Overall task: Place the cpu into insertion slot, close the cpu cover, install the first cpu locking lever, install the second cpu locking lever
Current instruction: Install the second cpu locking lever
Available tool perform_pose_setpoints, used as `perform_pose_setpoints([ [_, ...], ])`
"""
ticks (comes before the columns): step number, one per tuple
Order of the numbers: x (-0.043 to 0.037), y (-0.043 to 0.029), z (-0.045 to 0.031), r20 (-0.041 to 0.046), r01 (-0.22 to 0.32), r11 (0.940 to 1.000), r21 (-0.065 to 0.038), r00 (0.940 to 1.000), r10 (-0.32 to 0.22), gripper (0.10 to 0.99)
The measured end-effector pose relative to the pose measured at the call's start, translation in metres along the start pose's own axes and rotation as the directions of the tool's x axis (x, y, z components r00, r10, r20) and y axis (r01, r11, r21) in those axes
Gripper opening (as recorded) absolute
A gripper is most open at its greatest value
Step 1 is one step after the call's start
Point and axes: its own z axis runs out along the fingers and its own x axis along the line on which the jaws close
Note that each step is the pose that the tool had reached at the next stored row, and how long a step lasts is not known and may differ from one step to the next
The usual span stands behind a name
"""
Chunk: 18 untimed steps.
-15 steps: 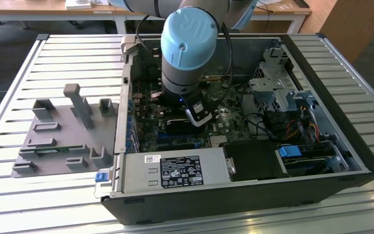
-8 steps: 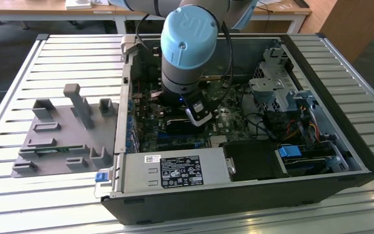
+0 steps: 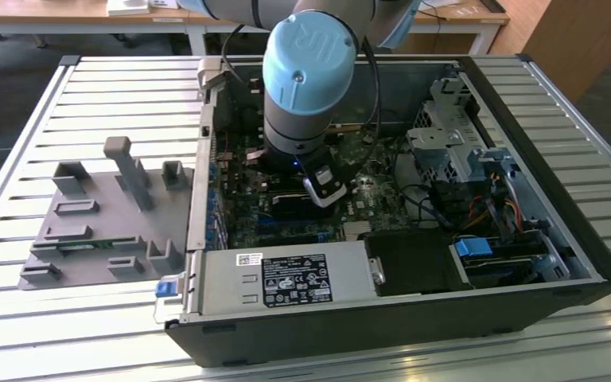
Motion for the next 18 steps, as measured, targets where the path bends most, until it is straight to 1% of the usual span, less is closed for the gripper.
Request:
perform_pose_setpoints([
  [4, 0.0, -0.001, -0.0005, 0.0001, 0.0, 1.0, 0.004, 1.0, 0.0, 0.106],
  [7, 0.0, -0.0009, -0.0012, 0.0, 0.0, 1.0, 0.004, 1.0, 0.0, 0.106],
  [10, 0.0001, 0.0004, -0.004, 0.0003, 0.0, 1.0, 0.004, 1.0, 0.0, 0.106],
  [14, 0.0001, 0.0005, -0.0048, 0.0001, 0.0, 1.0, 0.004, 1.0, 0.0, 0.106],
  [18, 0.0004, 0.0031, -0.0115, 0.0003, 0.0, 1.0, 0.001, 1.0, 0.0, 0.106],
])
